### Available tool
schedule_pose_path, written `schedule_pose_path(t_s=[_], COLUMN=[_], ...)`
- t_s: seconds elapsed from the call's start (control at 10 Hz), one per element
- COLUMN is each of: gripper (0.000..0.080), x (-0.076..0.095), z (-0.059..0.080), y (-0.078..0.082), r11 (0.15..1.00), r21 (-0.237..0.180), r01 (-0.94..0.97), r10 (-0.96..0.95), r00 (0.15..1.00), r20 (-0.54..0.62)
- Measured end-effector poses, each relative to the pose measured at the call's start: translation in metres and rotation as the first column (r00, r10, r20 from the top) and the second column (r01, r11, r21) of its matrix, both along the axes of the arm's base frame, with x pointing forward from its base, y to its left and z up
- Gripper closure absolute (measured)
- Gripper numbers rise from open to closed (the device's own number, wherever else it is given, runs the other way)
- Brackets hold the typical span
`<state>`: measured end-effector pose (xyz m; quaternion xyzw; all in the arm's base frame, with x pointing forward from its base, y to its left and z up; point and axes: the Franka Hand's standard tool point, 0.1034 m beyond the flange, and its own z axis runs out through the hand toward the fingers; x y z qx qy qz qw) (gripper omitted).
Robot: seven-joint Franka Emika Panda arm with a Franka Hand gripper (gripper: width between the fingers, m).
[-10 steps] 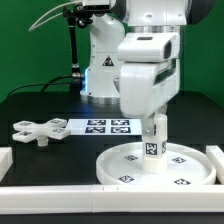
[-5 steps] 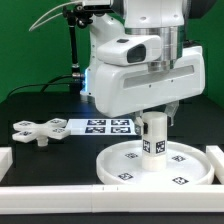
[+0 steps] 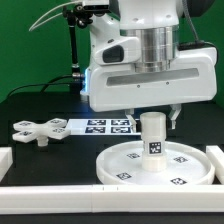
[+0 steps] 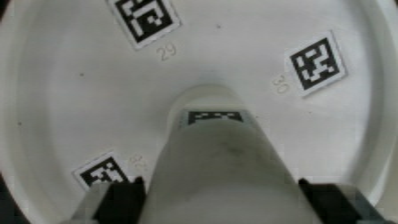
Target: Assemble round table
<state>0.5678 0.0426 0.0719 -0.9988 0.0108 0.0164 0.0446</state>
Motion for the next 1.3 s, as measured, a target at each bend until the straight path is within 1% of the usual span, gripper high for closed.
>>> schedule_pose_path(t_s=[0.2,0.3,0.4,0.6,0.8,0.9,1.1,1.2,1.3], gripper=[0.039,0.039,0.039,0.039,0.039,0.039,0.039,0.039,0.039], x=[0.0006,-0.0009,-0.001,-0.001,-0.0011,-0.0011,-0.0011,-0.0004,0.0035], z=[0.0,-0.0011,-0.0013,-0.0014,-0.0016,-0.0017,-0.0017,-0.0019,-0.0017], y=[0.0007,0.001,0.0003,0.0015,0.0025,0.0031,0.0039,0.0038,0.0009], r11=[0.974,0.913,0.858,0.784,0.724,0.672,0.605,0.536,0.398], r21=[0.003,0.018,0.03,0.017,0.007,0.0,-0.008,-0.012,0.021], r01=[0.226,0.408,0.513,0.62,0.689,0.741,0.796,0.844,0.917], r10=[-0.226,-0.407,-0.51,-0.617,-0.686,-0.737,-0.791,-0.838,-0.907], r00=[0.974,0.912,0.858,0.783,0.722,0.668,0.6,0.531,0.397], r20=[-0.016,-0.045,-0.069,-0.084,-0.095,-0.104,-0.115,-0.123,-0.139])
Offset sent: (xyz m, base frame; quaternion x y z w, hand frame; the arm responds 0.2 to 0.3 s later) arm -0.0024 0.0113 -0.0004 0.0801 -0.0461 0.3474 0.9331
